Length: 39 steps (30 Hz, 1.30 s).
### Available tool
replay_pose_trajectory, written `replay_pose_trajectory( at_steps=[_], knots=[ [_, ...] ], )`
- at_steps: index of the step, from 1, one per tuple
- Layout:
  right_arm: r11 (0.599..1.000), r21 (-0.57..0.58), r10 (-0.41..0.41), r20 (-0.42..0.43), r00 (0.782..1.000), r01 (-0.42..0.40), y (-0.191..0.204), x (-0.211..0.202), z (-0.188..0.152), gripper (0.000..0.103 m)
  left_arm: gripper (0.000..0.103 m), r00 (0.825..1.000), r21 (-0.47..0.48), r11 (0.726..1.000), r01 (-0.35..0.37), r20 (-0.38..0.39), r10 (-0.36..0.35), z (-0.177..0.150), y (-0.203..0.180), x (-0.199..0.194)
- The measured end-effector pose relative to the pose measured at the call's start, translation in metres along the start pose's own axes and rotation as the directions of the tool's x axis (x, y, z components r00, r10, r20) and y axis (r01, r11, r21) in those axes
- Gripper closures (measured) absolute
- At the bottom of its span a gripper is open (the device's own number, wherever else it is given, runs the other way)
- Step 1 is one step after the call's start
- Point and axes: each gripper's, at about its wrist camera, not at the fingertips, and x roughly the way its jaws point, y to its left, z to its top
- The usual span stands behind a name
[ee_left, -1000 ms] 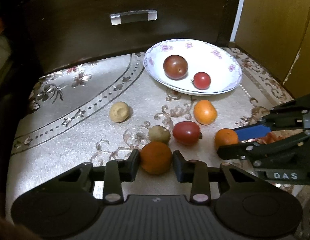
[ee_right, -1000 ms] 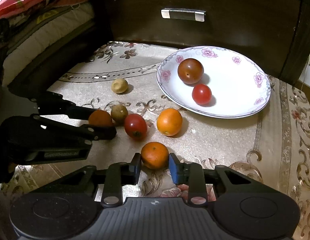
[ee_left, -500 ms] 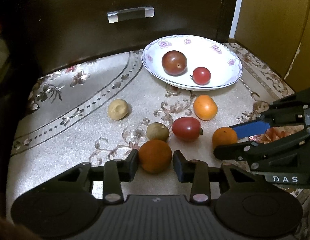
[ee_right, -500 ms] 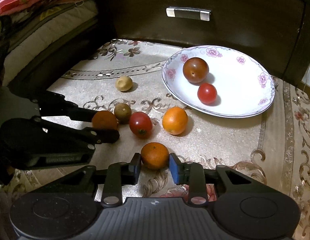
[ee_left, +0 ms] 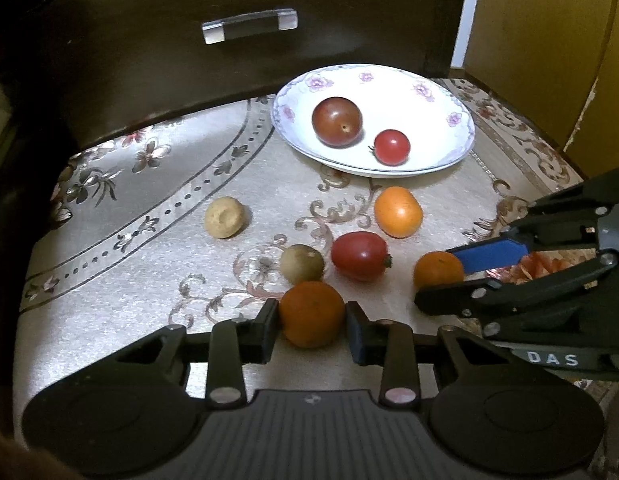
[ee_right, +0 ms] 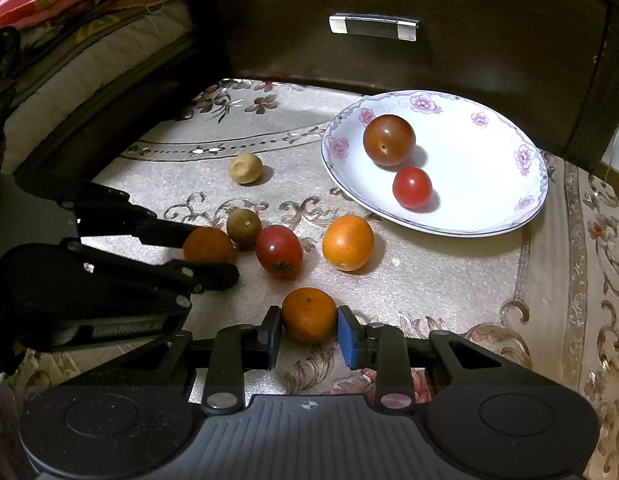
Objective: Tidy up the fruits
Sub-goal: 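Lift both held oranges and carry them toward the white bowl, then lower both oranges into the white bowl and open both grippers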
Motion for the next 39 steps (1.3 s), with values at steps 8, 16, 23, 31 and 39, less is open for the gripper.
replay_pose_trajectory(
  at_steps=[8, 16, 23, 31, 39],
  knots=[
    [1.0, 0.006, -0.006, -0.005, 1.0, 0.006, 0.0, 0.0, -0.001, 0.078, 0.063, 1.0, 0.015, 1.0, -0.011, -0.009, 0.012, 0.001, -0.005, -0.004],
    [1.0, 0.0, -0.03, 0.02, 0.999, 0.03, 0.002, -0.008, 0.001, 0.078, 0.063, 0.999, 0.019, 0.999, -0.036, 0.013, 0.036, 0.008, -0.008, -0.012],
    [0.999, -0.002, -0.054, 0.054, 0.997, 0.054, 0.003, -0.017, 0.007, 0.078, 0.063, 0.998, 0.02, 0.998, -0.051, 0.038, 0.05, 0.014, -0.01, -0.019],
    [0.997, 0.001, -0.078, 0.091, 0.993, 0.078, 0.001, -0.026, 0.011, 0.077, 0.064, 0.996, 0.021, 0.998, -0.063, 0.066, 0.061, 0.023, -0.013, -0.023],
    [0.996, 0.017, -0.093, 0.113, 0.989, 0.092, -0.004, -0.03, 0.016, 0.077, 0.065, 0.995, 0.011, 0.998, -0.058, 0.084, 0.057, 0.031, -0.015, -0.023]
  ],
)
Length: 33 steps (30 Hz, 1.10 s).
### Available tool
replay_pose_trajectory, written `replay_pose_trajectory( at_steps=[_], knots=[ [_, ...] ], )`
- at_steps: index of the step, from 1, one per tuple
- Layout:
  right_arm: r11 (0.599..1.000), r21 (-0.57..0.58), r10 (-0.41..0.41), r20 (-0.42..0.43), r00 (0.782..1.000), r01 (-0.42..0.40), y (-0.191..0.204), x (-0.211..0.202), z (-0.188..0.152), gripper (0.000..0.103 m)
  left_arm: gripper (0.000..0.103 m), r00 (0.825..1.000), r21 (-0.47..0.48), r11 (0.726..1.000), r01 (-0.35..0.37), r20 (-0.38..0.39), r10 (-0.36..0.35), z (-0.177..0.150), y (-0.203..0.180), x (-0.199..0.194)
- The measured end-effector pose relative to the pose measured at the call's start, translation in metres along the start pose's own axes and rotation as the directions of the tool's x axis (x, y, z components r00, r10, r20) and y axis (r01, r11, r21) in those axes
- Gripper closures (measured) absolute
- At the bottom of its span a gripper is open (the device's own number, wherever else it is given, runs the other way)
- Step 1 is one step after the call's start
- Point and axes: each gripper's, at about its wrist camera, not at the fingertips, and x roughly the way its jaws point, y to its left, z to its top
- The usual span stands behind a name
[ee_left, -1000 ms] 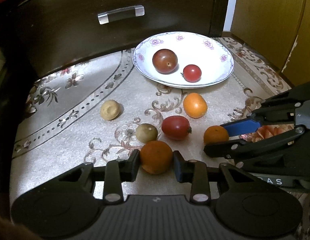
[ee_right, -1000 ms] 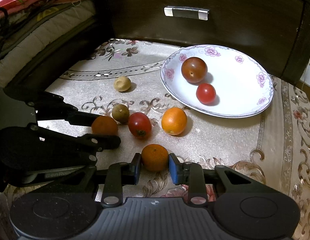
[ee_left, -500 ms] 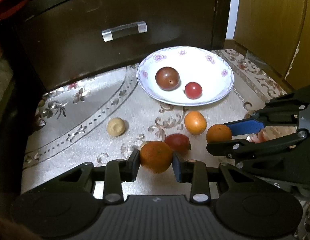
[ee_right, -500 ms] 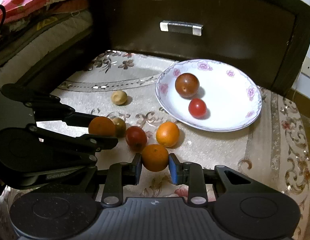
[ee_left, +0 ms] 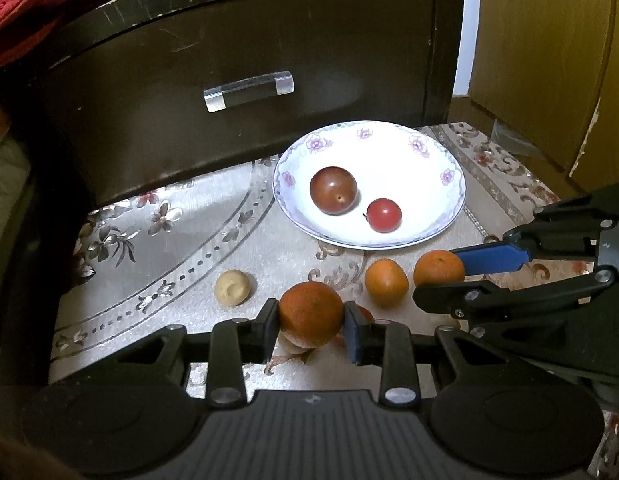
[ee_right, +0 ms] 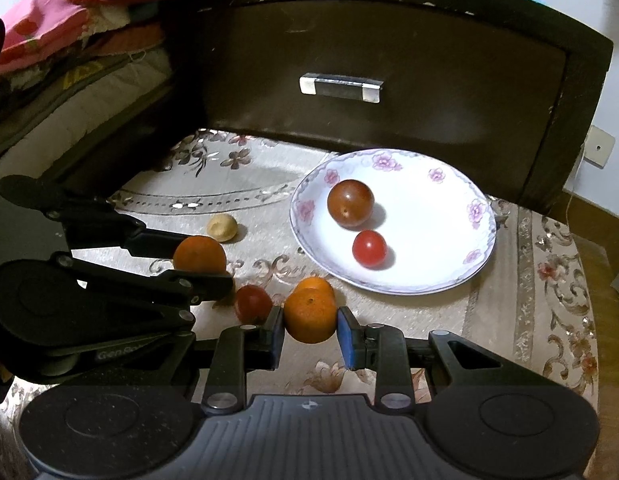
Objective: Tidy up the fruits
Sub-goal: 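Lower both oranges into the white bowl and open both grippers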
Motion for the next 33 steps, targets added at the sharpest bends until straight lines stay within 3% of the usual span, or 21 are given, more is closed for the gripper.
replay_pose_trajectory(
  at_steps=[13, 33],
  knots=[
    [1.0, 0.022, -0.024, 0.029, 0.999, 0.023, -0.01, 0.001, 0.008, 0.077, 0.065, 0.999, -0.001, 1.0, 0.005, 0.036, -0.005, 0.018, -0.002, 0.008],
    [0.994, 0.022, -0.105, 0.052, 0.993, 0.104, -0.049, 0.03, 0.026, 0.077, 0.065, 0.999, 0.02, 0.999, 0.031, 0.044, -0.032, 0.051, -0.009, 0.06]
  ],
)
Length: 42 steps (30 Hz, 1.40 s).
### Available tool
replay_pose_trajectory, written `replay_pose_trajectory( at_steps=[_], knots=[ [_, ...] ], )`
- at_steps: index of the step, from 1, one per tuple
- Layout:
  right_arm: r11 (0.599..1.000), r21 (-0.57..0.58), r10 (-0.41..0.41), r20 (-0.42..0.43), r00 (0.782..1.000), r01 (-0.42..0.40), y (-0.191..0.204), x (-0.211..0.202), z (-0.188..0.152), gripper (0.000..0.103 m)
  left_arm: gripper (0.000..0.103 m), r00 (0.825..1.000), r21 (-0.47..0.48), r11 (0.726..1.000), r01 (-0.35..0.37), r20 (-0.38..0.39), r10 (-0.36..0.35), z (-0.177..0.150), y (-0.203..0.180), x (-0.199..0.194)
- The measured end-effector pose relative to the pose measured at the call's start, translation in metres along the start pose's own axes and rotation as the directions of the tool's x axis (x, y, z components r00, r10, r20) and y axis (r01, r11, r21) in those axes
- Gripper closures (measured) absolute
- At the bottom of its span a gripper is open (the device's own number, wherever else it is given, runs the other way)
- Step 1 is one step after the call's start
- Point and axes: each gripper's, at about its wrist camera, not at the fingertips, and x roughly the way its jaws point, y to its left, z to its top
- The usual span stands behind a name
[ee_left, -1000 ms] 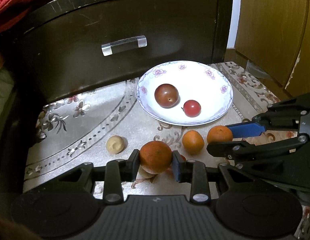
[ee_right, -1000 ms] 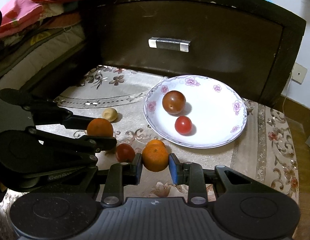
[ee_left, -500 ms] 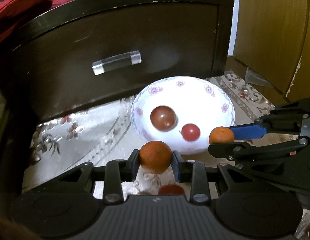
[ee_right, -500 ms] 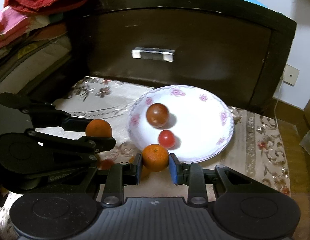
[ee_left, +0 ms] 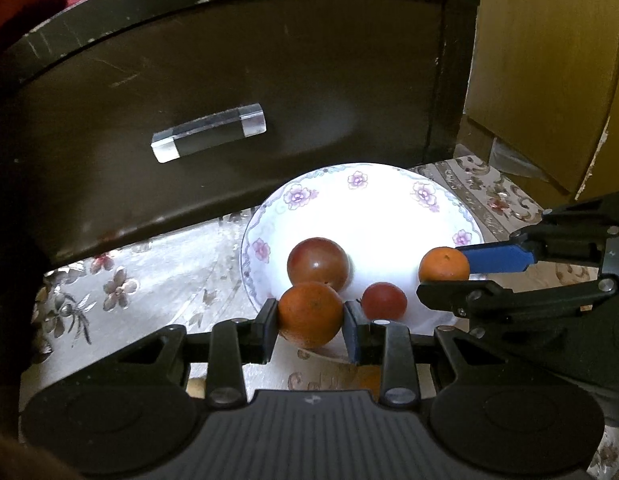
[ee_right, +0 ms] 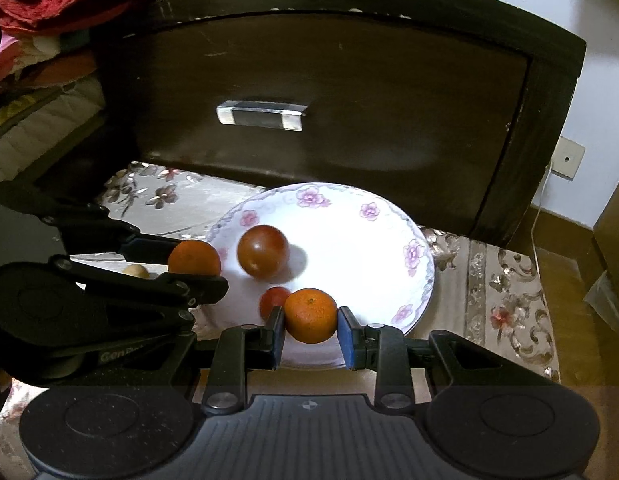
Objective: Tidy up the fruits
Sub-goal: 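Lower both oranges into the white bowl and open both grippers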
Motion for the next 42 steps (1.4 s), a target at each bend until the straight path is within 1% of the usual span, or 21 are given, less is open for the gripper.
replay_pose_trajectory(
  at_steps=[5, 6, 11, 17, 25, 29, 31, 34, 42],
  knots=[
    [1.0, -0.024, 0.0, -0.001, 1.0, 0.0, -0.004, 0.012, 0.002, 0.077, 0.065, 1.0, -0.007, 1.0, 0.007, 0.0, -0.007, 0.0, 0.003, 0.01],
    [1.0, -0.028, -0.003, 0.0, 1.0, 0.003, -0.004, 0.014, 0.002, 0.077, 0.065, 1.0, -0.013, 1.0, 0.018, -0.002, -0.018, 0.0, 0.004, 0.011],
    [0.999, -0.046, -0.001, 0.004, 1.0, 0.001, -0.005, 0.023, 0.004, 0.077, 0.065, 1.0, -0.015, 1.0, 0.008, 0.013, -0.008, 0.0, 0.005, 0.017],
    [0.999, -0.044, 0.007, 0.013, 1.0, -0.007, -0.008, 0.026, 0.006, 0.075, 0.065, 1.0, -0.037, 0.999, 0.018, 0.016, -0.017, 0.001, 0.009, 0.021],
    [0.999, -0.035, 0.004, 0.011, 1.0, -0.003, -0.01, 0.026, 0.005, 0.074, 0.063, 1.0, -0.045, 0.999, 0.017, 0.014, -0.017, 0.001, 0.007, 0.022],
    [0.999, -0.032, 0.0, 0.019, 1.0, 0.0, -0.011, 0.025, 0.005, 0.073, 0.062, 1.0, -0.056, 0.998, 0.017, 0.02, -0.016, 0.001, 0.009, 0.02],
    [1.0, -0.029, -0.006, 0.026, 1.0, 0.007, -0.011, 0.025, 0.006, 0.069, 0.06, 1.0, -0.062, 0.998, 0.016, 0.024, -0.015, 0.002, 0.01, 0.019],
    [1.0, -0.022, -0.01, 0.034, 0.999, 0.011, -0.014, 0.023, 0.006, 0.067, 0.059, 0.999, -0.071, 0.997, 0.016, 0.032, -0.014, 0.001, 0.012, 0.017],
    [1.0, 0.009, -0.015, 0.076, 0.997, 0.014, -0.016, 0.009, 0.011, 0.065, 0.055, 0.997, -0.092, 0.996, 0.012, 0.071, -0.006, 0.007, 0.014, -0.005]
  ],
)
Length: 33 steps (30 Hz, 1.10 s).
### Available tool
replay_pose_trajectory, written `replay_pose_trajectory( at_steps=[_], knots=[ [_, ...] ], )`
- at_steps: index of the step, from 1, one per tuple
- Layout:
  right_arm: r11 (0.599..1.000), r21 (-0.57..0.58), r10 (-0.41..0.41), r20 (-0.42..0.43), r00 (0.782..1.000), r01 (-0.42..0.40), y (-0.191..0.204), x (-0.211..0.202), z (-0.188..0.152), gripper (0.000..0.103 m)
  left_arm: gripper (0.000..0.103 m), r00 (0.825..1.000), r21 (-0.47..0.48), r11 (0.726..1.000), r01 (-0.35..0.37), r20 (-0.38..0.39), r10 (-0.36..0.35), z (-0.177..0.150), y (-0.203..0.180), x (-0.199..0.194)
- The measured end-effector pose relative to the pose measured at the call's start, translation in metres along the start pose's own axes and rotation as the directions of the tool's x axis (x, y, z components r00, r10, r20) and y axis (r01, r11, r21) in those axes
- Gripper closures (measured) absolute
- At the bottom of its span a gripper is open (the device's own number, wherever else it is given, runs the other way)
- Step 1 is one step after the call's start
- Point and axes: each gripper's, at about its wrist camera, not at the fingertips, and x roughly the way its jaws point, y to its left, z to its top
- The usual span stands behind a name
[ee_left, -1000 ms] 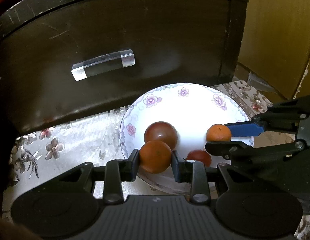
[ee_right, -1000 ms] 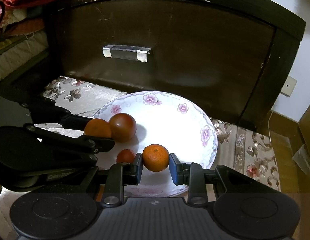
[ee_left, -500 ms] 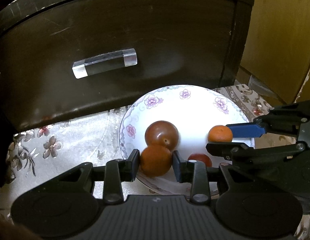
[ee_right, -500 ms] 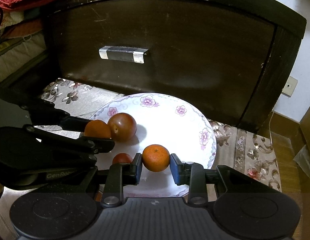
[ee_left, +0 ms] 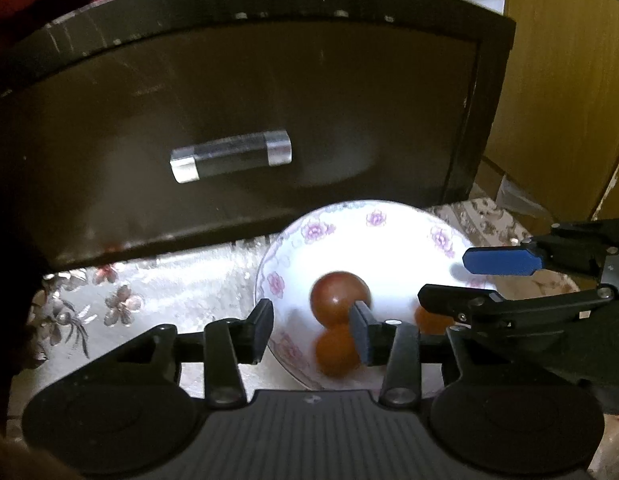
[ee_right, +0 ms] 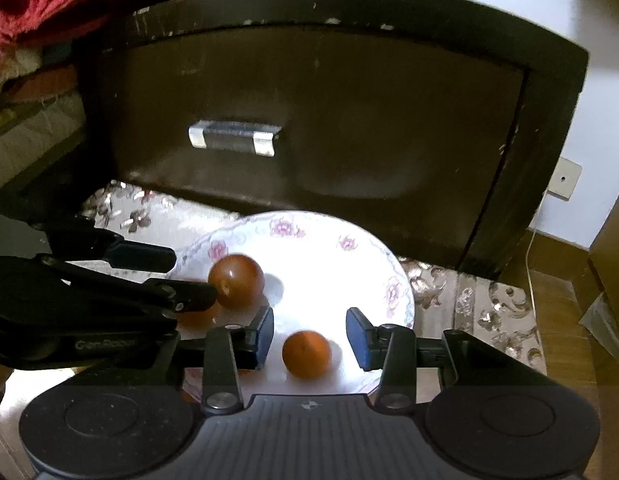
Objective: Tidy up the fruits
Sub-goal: 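Lower both oranges into the white bowl and open both grippers, then withdraw both grippers from the bowl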
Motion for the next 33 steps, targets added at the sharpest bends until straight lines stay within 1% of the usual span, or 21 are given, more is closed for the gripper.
replay_pose_trajectory(
  at_steps=[6, 10, 13, 18, 24, 28, 33],
  knots=[
    [1.0, 0.03, 0.002, 0.03, 1.0, -0.003, -0.002, -0.017, 0.004, 0.064, 0.048, 0.999, -0.018, 1.0, 0.003, 0.035, -0.002, 0.007, -0.001, -0.024],
    [0.999, 0.048, 0.004, 0.044, 0.999, -0.006, -0.003, -0.027, 0.005, 0.064, 0.048, 0.998, -0.014, 1.0, -0.004, 0.055, 0.004, 0.007, -0.003, -0.04],
    [0.998, 0.06, 0.005, 0.048, 0.999, -0.008, -0.002, -0.035, 0.004, 0.063, 0.047, 0.998, -0.011, 1.0, -0.014, 0.053, 0.014, 0.004, -0.002, -0.05],
    [0.998, 0.059, 0.029, 0.048, 0.998, -0.031, 0.006, -0.044, 0.001, 0.063, 0.047, 0.998, -0.013, 0.999, -0.041, 0.037, 0.042, -0.007, 0.004, -0.067],
    [0.998, 0.038, 0.057, 0.027, 0.998, -0.058, 0.019, -0.058, -0.01, 0.063, 0.047, 0.998, -0.036, 0.998, -0.053, 0.014, 0.053, -0.022, 0.01, -0.084],
    [0.997, 0.039, 0.069, -0.007, 0.998, -0.068, 0.025, -0.063, -0.02, 0.063, 0.047, 0.999, -0.04, 0.998, -0.054, -0.007, 0.053, -0.035, 0.009, -0.094],
    [0.995, 0.031, 0.095, -0.044, 0.994, -0.094, 0.035, -0.062, -0.029, 0.063, 0.047, 0.997, -0.057, 0.997, -0.052, -0.053, 0.049, -0.053, 0.011, -0.099]
  ],
)
